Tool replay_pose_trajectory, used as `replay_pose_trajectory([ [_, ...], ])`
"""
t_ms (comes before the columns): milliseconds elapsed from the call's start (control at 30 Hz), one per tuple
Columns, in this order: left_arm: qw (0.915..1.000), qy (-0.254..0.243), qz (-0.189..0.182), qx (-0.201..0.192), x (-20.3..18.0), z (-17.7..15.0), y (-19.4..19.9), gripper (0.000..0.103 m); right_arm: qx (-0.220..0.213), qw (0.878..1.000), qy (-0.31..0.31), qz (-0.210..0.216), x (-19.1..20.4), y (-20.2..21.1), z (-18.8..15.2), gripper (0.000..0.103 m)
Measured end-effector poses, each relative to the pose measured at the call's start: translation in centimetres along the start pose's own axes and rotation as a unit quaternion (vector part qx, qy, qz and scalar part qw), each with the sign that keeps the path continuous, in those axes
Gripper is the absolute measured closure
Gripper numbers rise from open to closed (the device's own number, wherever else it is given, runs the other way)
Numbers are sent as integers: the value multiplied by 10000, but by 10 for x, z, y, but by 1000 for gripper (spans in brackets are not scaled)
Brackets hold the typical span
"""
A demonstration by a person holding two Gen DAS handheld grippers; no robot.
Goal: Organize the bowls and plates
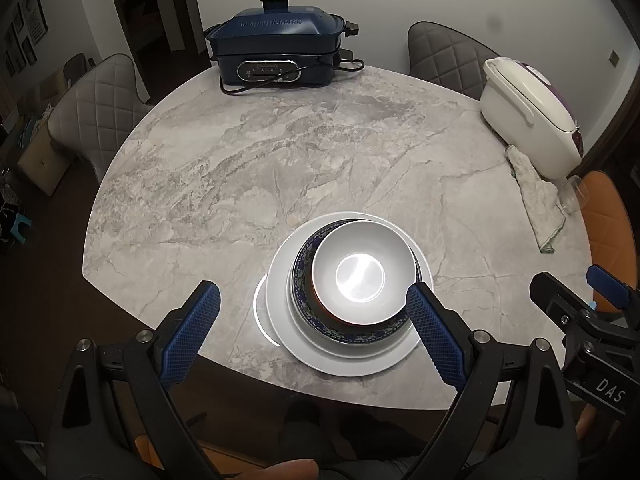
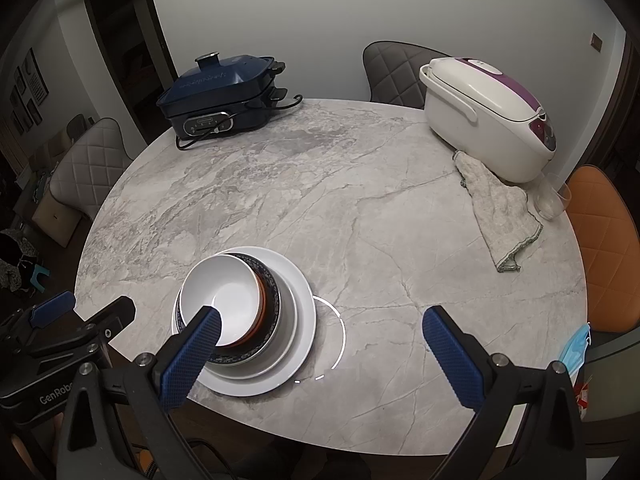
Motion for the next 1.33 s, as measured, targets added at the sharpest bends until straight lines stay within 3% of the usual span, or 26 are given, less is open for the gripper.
replay_pose_trajectory([
  [1333, 9999, 137, 9, -102, -4, -3, 0, 5, 44, 10000, 51, 21, -2, -4, 0, 0],
])
Point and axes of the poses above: each gripper's, at about its wrist camera, not at the fingertips, and y roughly against the way its jaws point, x to its left, z to its top, the point moved 5 cm from there along -y, roughly the way its jaws point, and after that the axes turned 7 degrees about z, right-handed, at the moved point
